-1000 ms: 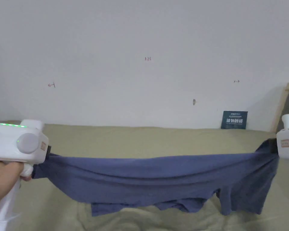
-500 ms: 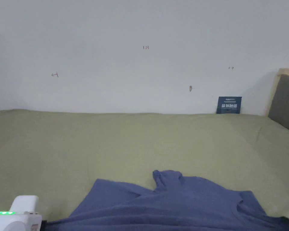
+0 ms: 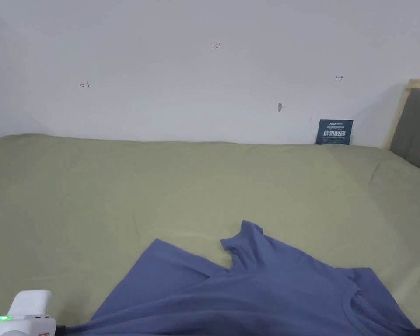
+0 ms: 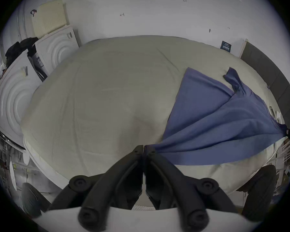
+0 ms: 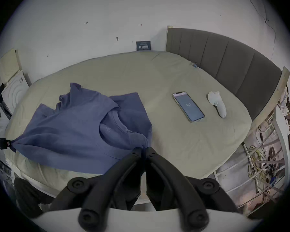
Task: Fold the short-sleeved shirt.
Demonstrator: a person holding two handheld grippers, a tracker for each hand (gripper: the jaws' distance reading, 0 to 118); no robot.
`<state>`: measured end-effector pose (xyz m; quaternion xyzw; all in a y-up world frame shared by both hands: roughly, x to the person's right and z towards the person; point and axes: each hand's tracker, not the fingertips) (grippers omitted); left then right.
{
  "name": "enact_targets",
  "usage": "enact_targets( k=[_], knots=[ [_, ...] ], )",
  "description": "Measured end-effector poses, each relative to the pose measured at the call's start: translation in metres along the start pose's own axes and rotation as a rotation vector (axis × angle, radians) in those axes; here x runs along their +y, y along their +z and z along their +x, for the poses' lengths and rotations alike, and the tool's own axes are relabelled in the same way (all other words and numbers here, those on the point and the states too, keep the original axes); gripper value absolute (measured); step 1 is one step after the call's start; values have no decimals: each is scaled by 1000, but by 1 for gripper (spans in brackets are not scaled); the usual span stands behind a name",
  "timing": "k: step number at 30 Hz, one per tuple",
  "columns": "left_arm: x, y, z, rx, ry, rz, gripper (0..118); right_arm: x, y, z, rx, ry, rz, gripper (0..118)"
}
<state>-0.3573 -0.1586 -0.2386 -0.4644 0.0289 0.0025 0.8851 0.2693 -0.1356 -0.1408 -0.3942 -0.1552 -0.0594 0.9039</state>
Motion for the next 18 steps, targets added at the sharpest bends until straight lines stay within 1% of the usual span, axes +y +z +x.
enact_targets(
  k=[3,4,5,6,7,8,9,11,12,13,15,16,17,18],
  knots=[
    [-4,-8,-4,-20,29,-17,2,-4,-10,0,-13,-12,-19,3],
    [-5,-9,-6,-29,41,-25,4,-6,-11,0,-13,-22,-27,13],
    [-6,-11,-7,-43,52,-23,15,-7,-11,-1,-10,-29,-24,37],
    [-8,-9,-10,-45,61,-11,42,-7,-10,-2,-11,-42,-23,77],
    [-9,-6,-12,-36,85,12,90,-5,-9,-5,-9,-58,-27,118],
    [-8,-4,-15,18,114,36,111,-4,-7,-8,-8,-66,-31,113],
    [-8,0,-18,20,118,53,112,20,-2,-14,13,-73,80,110],
    [-7,14,-25,-27,139,109,112,54,0,-27,22,-50,22,111],
    [-5,22,-28,-20,146,98,111,18,11,-32,39,-35,34,111],
    [-6,30,-29,-21,148,104,111,21,18,-40,71,-10,73,110],
    [-7,44,-33,-29,149,131,110,29,32,-61,99,42,115,109],
    [-8,50,-34,-37,142,139,102,18,43,-71,128,50,165,94],
    [-11,54,-33,-39,133,153,82,16,49,-80,155,62,194,61],
    [-12,56,-33,-37,125,159,44,14,51,-90,160,69,202,15]
  ],
)
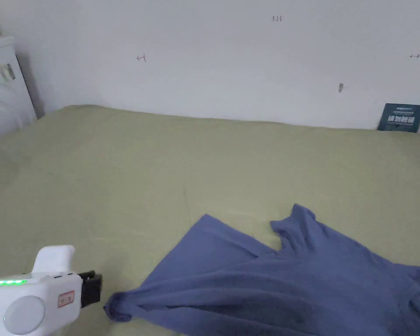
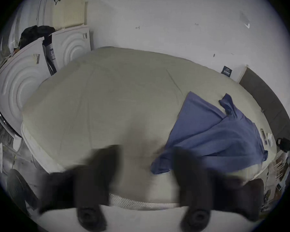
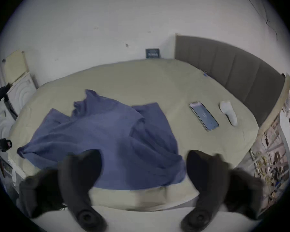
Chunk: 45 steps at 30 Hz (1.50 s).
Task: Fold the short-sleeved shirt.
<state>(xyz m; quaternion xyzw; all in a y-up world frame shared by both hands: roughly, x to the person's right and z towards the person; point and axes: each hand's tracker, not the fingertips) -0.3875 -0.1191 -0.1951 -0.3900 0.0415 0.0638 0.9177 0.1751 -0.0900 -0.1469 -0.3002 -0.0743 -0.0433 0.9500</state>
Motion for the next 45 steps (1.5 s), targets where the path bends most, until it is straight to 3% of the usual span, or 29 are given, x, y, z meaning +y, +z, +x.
enact_targets(
  k=[1,3,9,10,11,13,18,20,21,22,25,26,27,28,31,39,45],
  knots=[
    [-3,0,0,24,3,11,0,-1,4,-8,-4,-4,44,0],
    [-7,-2,-5,-12,9,-4,0,-12,14,-30,77,24,17,0],
    [-11,-21,-13,-109,65,-83,0,-27,22,-63,100,74,34,0],
    [-10,-26,-15,-127,68,-101,14,-28,21,-70,104,74,29,0],
    [-8,-30,-13,-140,65,-98,41,-30,20,-72,114,76,18,0],
    [-6,-44,-9,-156,53,-128,113,-34,16,-75,123,87,0,0],
    [-2,-83,2,-130,30,-205,113,-40,0,-73,120,99,-34,0],
    [-3,-98,4,-136,11,-269,109,-41,-5,-71,112,105,-48,0],
    [-7,-106,8,-135,0,-308,98,-42,-7,-70,106,106,-53,0],
    [-10,-107,11,-140,-18,-326,75,-42,-7,-71,105,107,-58,0],
    [-9,-106,8,-103,-130,-292,52,-40,-15,-67,96,116,-68,0],
    [-5,-104,5,-150,-86,-301,44,-38,-20,-67,95,115,-73,0],
    [-3,-94,5,-204,-46,-303,44,-35,-25,-66,97,109,-81,0],
    [-2,-89,8,-237,-8,-294,10,-32,-30,-65,99,103,-86,0],
    [-1,-85,25,-139,-155,-269,10,-22,-46,-66,104,105,-89,0],
    [-3,-88,24,-145,-119,-277,10,26,-126,-55,101,134,-126,0],
    [-5,-94,17,-162,-67,-277,10,87,-238,-46,84,166,-199,0]
  ],
)
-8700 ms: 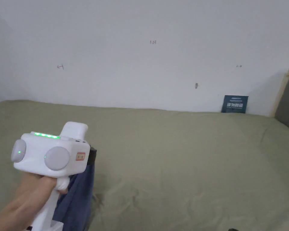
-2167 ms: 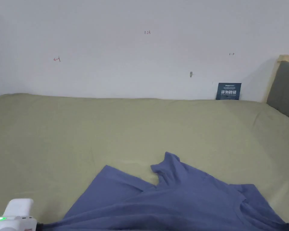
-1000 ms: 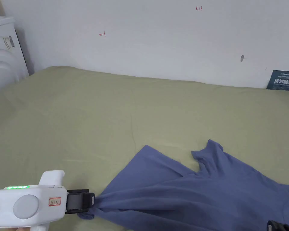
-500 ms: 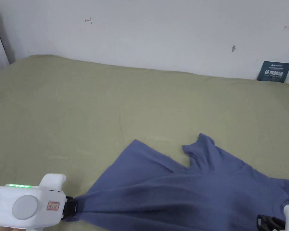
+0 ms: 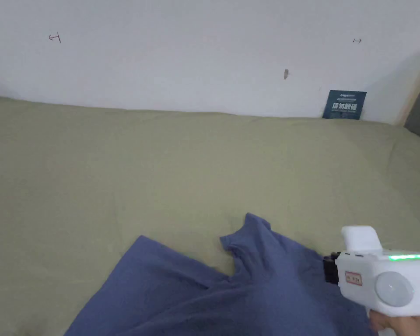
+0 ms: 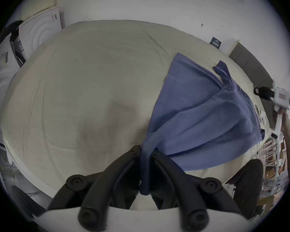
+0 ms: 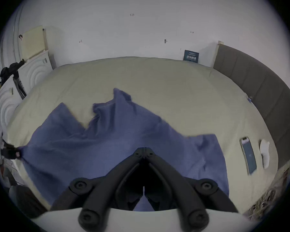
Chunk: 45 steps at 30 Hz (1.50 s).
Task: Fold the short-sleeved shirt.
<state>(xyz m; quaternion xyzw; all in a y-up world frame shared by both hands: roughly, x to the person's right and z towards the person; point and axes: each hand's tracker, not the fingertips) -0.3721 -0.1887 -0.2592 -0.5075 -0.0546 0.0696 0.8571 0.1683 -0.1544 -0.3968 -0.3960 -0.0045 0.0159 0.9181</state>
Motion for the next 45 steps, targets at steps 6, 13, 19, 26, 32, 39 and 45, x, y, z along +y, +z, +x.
enact_targets(
  k=[6,13,19,26,32,39,45],
  knots=[
    [4,0,1,-18,36,-1,10,44,-71,22,-33,84,-146,94],
    [9,-6,7,-4,19,-8,10,25,-102,22,-53,177,-301,106],
    [11,-4,9,-2,11,-23,10,33,-76,14,6,109,-227,14],
    [34,39,23,20,-53,77,10,64,35,14,-21,131,-17,1],
    [88,110,53,-19,-94,262,10,103,191,36,-76,131,251,1],
    [172,189,98,14,-136,443,10,143,334,63,-167,93,484,1],
    [238,248,127,48,-152,532,10,163,388,86,-202,-7,597,1]
  ],
)
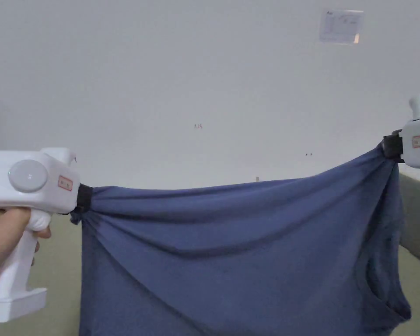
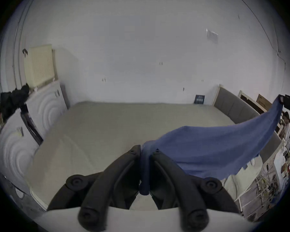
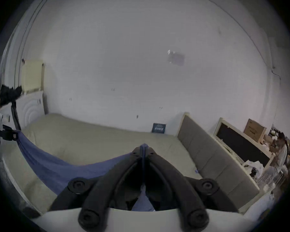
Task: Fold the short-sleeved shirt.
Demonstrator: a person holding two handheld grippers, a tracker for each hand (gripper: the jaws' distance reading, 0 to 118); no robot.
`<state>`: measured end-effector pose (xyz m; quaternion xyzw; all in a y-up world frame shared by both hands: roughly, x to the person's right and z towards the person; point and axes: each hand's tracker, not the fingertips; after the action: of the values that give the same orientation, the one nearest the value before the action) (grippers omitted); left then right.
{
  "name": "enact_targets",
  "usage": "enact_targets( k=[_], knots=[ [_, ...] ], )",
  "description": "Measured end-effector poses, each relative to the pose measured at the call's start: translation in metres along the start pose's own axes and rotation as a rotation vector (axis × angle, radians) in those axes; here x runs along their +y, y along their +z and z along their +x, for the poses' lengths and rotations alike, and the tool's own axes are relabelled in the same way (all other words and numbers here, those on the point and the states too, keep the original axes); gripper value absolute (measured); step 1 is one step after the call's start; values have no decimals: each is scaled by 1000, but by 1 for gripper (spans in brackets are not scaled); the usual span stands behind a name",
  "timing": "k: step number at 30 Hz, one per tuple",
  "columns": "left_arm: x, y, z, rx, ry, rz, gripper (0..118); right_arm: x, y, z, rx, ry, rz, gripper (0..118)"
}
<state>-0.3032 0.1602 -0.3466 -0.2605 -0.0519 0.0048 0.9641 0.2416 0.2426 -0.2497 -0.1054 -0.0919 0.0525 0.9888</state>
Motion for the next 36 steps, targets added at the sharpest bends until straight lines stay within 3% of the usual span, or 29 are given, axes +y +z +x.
enact_targets(
  k=[11,28,36],
  knots=[
    [65,-9,-2,71,54,43,10,16,-43,-9,-3,-72,10,1],
    [146,-125,20,195,12,76,10,85,-192,-35,-63,-11,44,1],
    [164,-183,24,228,63,107,10,99,-260,-48,-76,-6,45,1]
  ],
)
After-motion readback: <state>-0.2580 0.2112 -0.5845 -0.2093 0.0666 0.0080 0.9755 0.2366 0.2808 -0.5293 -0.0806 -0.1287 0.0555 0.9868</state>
